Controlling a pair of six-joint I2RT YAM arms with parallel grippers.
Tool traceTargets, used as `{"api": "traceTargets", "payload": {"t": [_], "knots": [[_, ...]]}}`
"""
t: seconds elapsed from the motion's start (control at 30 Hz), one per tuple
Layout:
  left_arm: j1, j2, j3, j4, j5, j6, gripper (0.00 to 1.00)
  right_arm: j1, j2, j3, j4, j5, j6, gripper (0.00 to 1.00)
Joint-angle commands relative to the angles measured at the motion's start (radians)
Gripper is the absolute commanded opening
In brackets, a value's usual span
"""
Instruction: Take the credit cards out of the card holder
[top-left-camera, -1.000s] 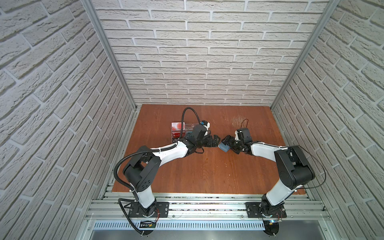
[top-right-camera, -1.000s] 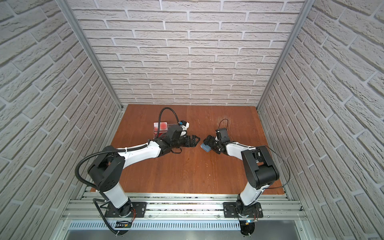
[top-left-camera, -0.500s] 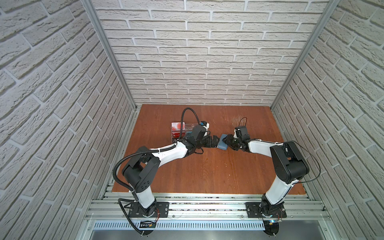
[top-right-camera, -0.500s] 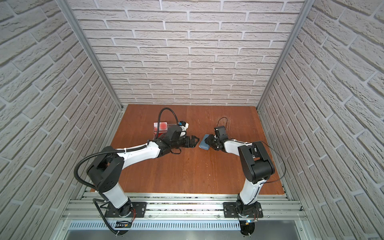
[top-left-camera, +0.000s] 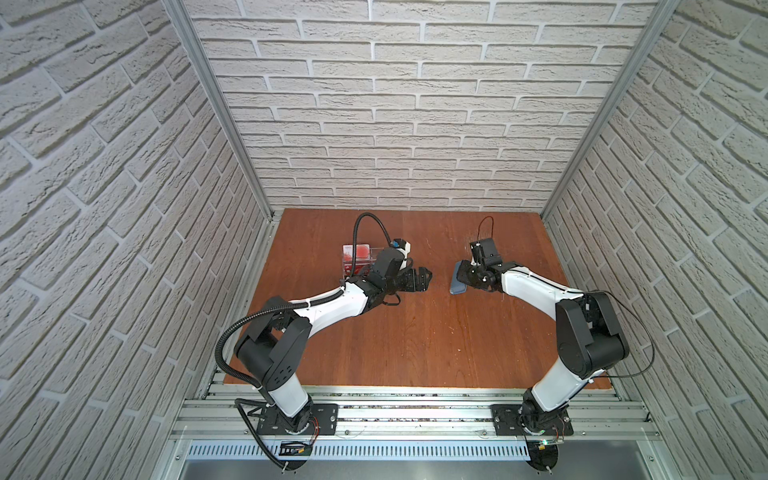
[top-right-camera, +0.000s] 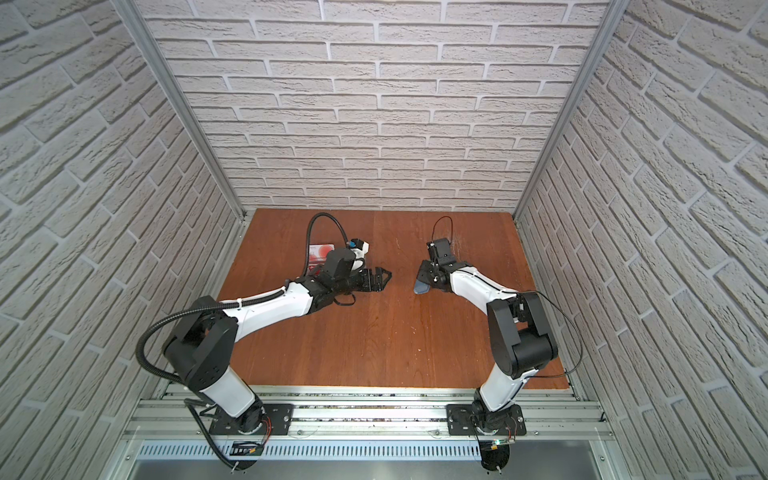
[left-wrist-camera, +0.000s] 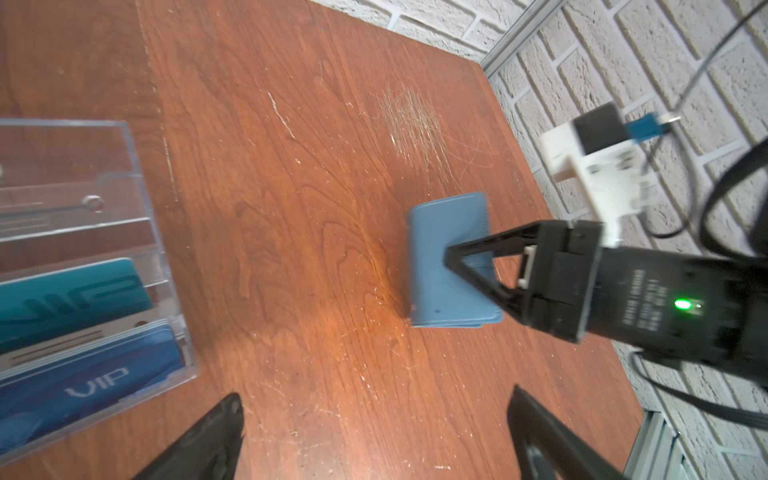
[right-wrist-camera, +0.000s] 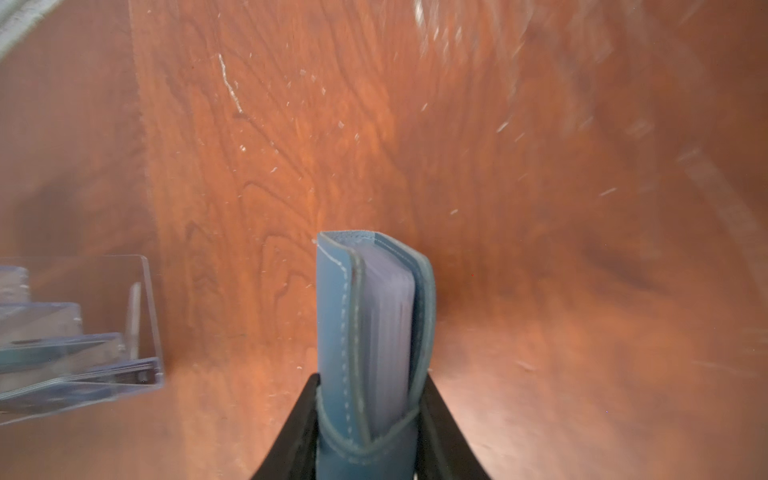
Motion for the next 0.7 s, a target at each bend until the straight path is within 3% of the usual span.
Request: {"api": "traceTargets", "payload": {"t": [0.0,0.1,0.37,0.67], "knots": [[0.022,-0.047,-0.031,0.028,0.004,-0.003,0.98,0.086,-0.053,0.084,-0.174,0.288,-0.171,0.16],[0.033,-0.067,-0.047,0.032,-0.004,-0.006,0.98,0.142,-0.011,0.133,-0.253,0.412,-0.221,0.16],[0.070,-0.132,-0.115,0.062,-0.004,-0.060,0.98,0.270,0.153,0.249,-0.368,0.600,-0.245,0.17],[0.100,-0.228,-0.183,0.053,-0.039,-0.061,0.98,0.335,0.237,0.284,-0.370,0.512,-0.204,0.22]]}}
